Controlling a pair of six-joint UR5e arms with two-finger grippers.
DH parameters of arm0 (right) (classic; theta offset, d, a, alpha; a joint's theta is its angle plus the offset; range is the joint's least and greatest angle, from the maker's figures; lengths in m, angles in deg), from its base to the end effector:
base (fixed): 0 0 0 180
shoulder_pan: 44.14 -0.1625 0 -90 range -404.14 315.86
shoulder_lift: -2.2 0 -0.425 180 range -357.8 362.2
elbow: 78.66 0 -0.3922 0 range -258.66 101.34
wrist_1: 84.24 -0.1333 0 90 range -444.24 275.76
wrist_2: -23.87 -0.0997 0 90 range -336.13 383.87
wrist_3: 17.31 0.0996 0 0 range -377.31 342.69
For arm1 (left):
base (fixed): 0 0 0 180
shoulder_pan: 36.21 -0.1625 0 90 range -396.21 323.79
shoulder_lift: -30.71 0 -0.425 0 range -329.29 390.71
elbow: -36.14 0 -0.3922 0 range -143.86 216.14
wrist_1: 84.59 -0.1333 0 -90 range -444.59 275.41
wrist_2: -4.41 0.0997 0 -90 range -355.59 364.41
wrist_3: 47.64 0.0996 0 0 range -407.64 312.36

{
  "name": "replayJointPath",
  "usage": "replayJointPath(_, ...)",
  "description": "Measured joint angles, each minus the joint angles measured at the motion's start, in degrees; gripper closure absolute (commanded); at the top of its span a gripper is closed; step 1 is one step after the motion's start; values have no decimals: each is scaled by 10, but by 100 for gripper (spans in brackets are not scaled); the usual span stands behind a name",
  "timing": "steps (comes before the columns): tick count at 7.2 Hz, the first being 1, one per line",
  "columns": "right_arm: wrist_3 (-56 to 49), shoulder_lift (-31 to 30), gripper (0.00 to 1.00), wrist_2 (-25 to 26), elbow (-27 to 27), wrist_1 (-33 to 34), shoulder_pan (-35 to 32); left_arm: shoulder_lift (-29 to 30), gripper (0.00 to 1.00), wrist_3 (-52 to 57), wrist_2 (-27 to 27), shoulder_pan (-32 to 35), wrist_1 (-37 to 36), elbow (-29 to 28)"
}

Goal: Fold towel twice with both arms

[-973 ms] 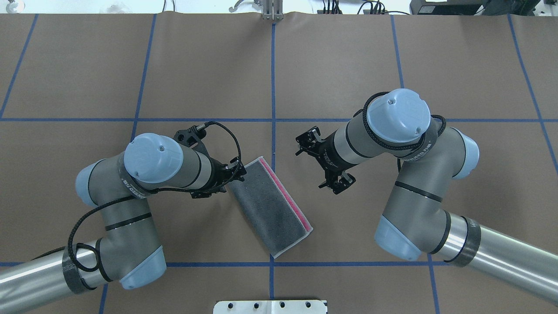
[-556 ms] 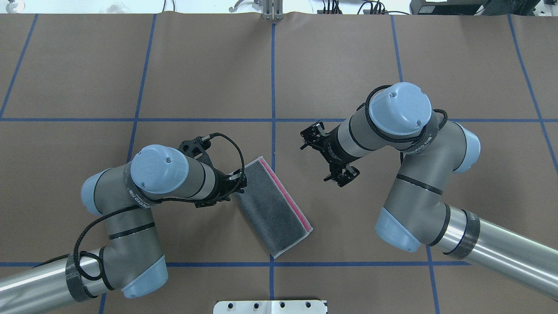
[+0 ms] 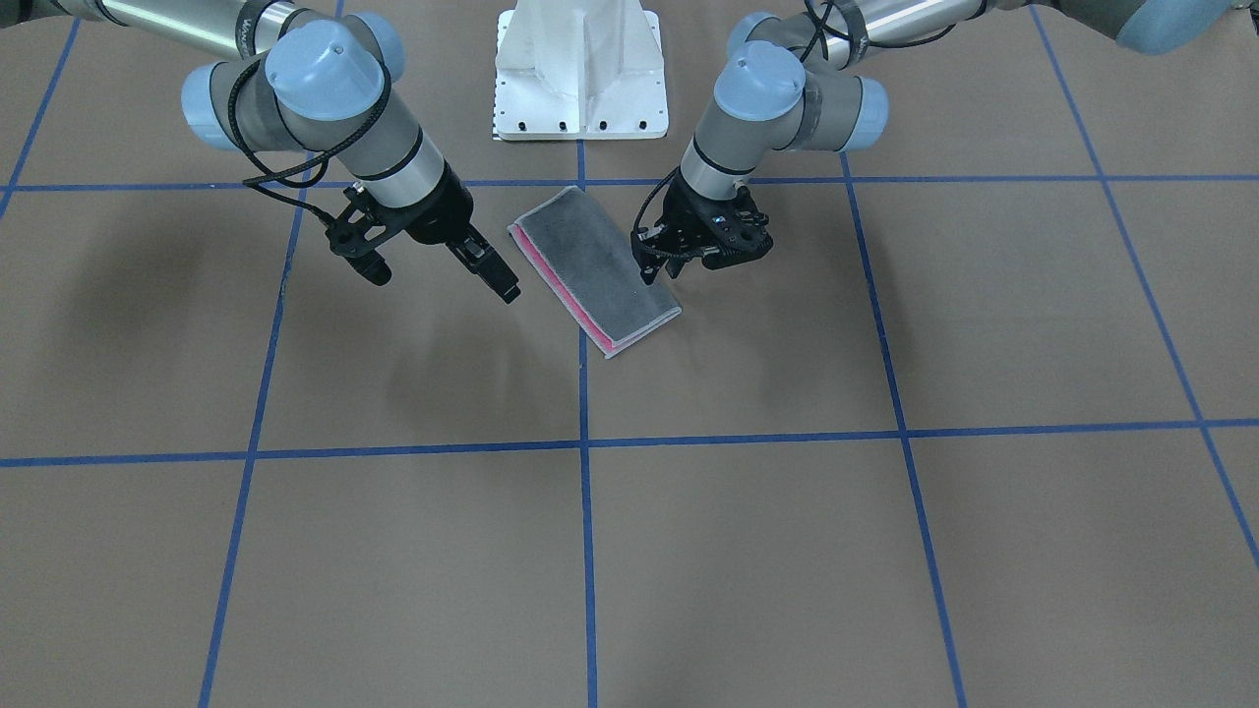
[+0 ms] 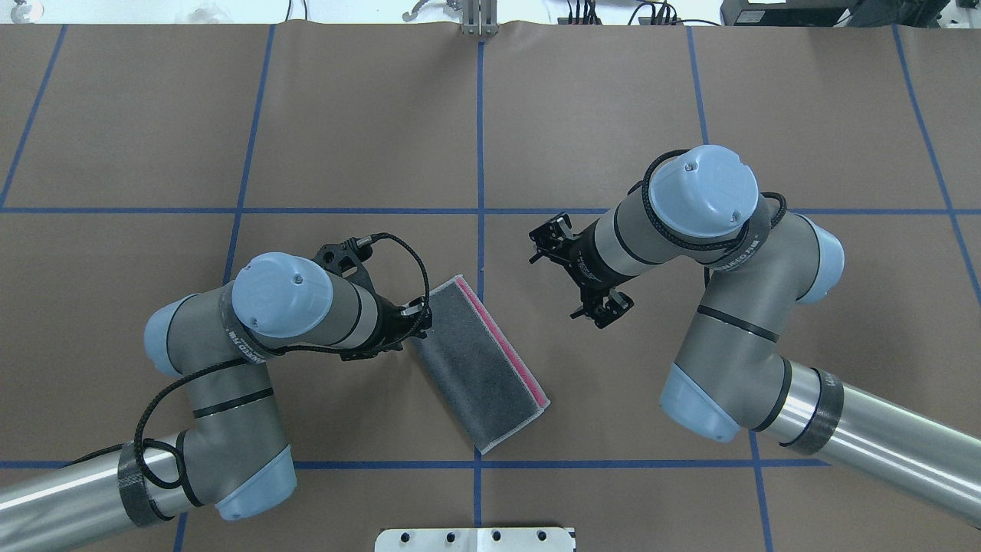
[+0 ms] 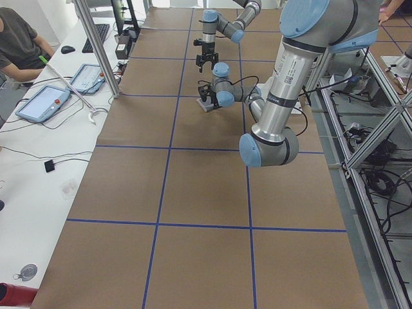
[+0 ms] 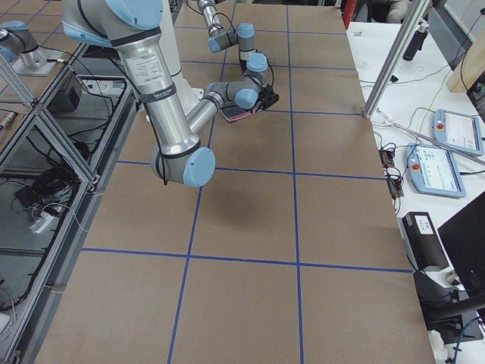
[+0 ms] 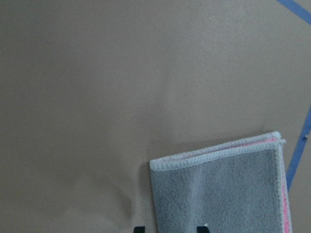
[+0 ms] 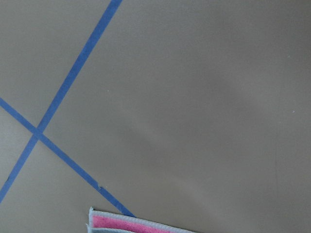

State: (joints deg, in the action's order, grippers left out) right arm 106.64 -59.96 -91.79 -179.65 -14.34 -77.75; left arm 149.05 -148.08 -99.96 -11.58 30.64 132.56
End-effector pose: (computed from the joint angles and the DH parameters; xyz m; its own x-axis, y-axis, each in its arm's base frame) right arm -0.4767 -0.4251 0.2533 0.2504 0.7709 0.5857 -0.3977 0.6335 -0.6637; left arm 0.5523 -0.3727 0.2749 0.4094 -0.3808 -0.8291 0.2873 0.9163 -0.2790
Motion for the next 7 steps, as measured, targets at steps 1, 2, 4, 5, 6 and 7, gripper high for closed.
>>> replayJointPath(1, 0, -1, 0, 0, 0, 0, 0, 0, 54, 0, 0, -1, 0, -1)
replayJointPath(2, 0, 0, 0, 0, 0, 0, 0, 1, 54, 2, -1, 0, 1, -3)
replayJointPath(4, 0, 0, 0, 0, -1, 0, 0, 2, 54, 7, -1, 6, 3, -5)
replayJointPath(5, 0, 0, 0, 0, 0, 0, 1, 3, 54, 7, -1, 7, 4, -9)
replayJointPath(6, 1, -1, 0, 0, 0, 0, 1, 4, 54, 8, -1, 7, 5, -14)
replayJointPath(7, 1, -1, 0, 0, 0, 0, 1, 4, 54, 8, -1, 7, 6, -16)
